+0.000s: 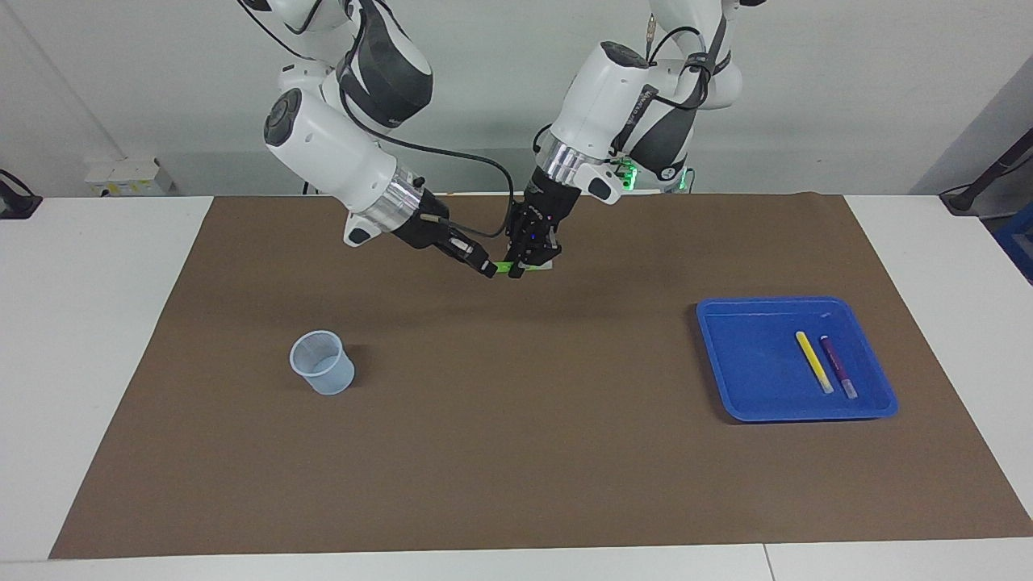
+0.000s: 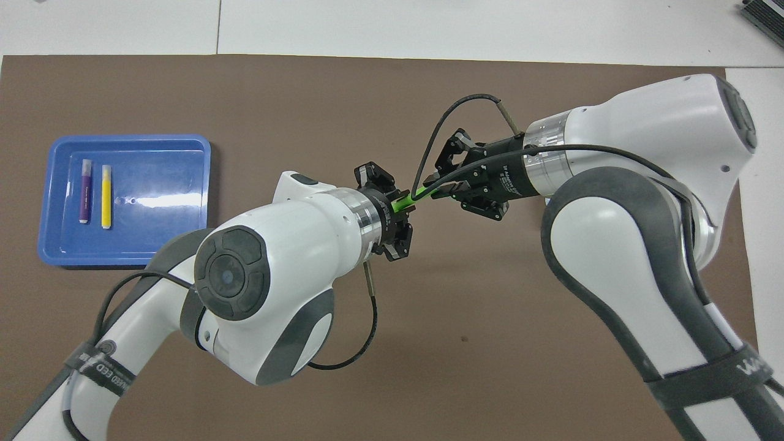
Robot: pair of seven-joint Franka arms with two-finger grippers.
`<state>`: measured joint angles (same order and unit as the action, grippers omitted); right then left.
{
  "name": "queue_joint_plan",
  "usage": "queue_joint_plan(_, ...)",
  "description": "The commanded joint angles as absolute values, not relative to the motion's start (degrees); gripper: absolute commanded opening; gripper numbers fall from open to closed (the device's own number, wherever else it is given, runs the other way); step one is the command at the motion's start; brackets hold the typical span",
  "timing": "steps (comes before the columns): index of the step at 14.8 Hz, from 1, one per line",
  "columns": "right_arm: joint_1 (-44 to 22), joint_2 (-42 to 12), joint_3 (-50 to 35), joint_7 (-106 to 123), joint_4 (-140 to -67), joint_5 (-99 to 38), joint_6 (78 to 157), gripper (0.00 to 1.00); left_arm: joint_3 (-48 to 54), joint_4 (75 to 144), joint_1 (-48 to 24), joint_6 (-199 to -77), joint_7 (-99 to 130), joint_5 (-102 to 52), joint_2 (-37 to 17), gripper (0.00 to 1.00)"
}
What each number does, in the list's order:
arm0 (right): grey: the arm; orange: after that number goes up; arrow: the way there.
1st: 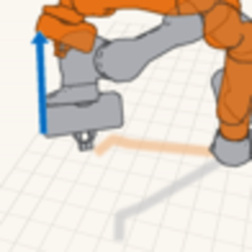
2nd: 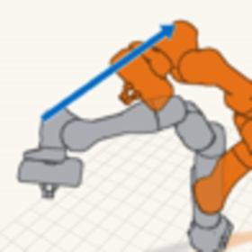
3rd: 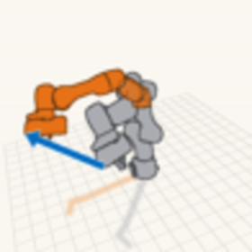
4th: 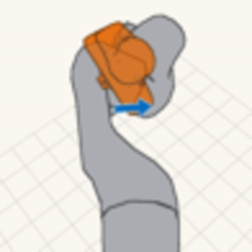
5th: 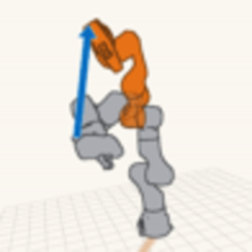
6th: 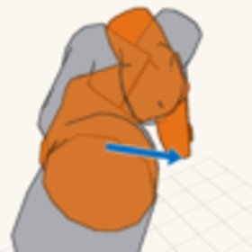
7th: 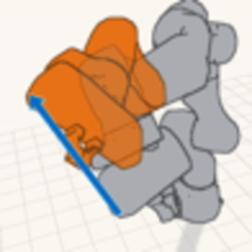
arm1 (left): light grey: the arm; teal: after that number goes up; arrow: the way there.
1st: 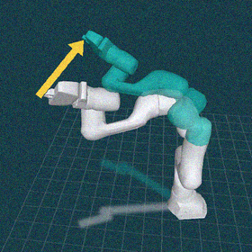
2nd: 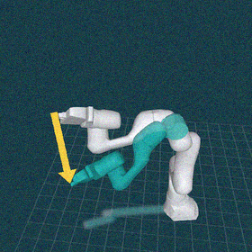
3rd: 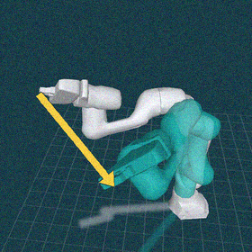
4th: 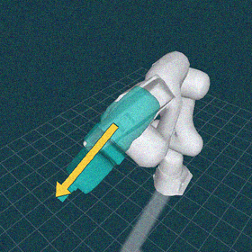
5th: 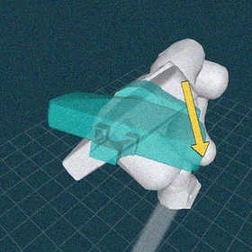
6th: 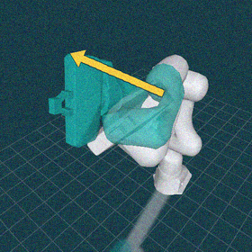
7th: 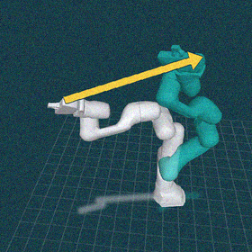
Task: Right arm passes pens to left for tray arrangement
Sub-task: 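Grasp the green pen with the left gripper and open the right gripper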
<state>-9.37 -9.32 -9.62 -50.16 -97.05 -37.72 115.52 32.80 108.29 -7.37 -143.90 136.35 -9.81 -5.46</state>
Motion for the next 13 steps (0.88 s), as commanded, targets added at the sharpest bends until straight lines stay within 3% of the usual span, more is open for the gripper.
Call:
queue_joint_plan(1, -8.61, -8.09, -9.76, -50.1, -98.35, -38.94, 116.98, 0.11, 32.7, 108.9, -8.09, -140.45, 131.93, -9.58, -3.78, 0.0)
queue_joint_plan(3, -8.61, -8.0, -9.76, -50.18, -98.35, -38.94, 116.98, 0.12, 32.61, 108.28, -8.88, -140.01, 131.31, -9.58, -3.95, 0.0)
queue_joint_plan(4, -8.7, -8.0, -9.76, -50.1, -98.35, -38.85, 116.98, 0.19, 32.61, 108.02, -8.88, -139.75, 130.79, -9.58, -4.04, 0.0)
queue_joint_plan(6, -8.7, -8.0, -9.58, -50.01, -98.26, -38.32, 116.98, 0.86, 32.61, 107.49, -9.05, -139.48, 130.08, -9.49, -4.22, 0.0)
queue_joint_plan(7, -8.61, -8.0, -9.41, -49.84, -98.26, -37.97, 116.98, 1.0, 32.52, 107.06, -9.57, -138.96, 128.95, -9.49, -4.22, 0.0)
queue_joint_plan(13, -3.0, -5.72, -9.32, -42.73, -98.0, -28.67, 111.55, 1.0, 32.43, 104.77, -8.88, -129.93, 111.56, -8.44, -4.4, 0.0)
